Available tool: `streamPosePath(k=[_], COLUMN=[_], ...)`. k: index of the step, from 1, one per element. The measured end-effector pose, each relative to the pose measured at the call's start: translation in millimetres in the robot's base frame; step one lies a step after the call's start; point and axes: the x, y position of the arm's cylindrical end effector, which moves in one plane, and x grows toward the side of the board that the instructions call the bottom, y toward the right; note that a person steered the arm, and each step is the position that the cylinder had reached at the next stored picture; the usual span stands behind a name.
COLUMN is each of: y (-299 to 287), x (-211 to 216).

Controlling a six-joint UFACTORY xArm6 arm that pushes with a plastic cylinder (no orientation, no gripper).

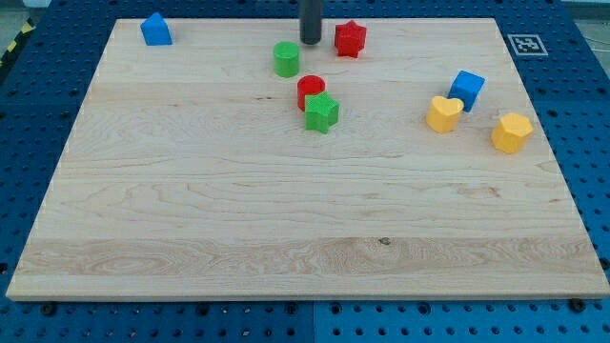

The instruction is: Push the green circle to the top left of the red circle

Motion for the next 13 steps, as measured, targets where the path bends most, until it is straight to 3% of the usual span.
streamPosePath(k=[2,7,9,12,13], y=[-60,7,-2,-16,-26], x=[34,19,42,23,41])
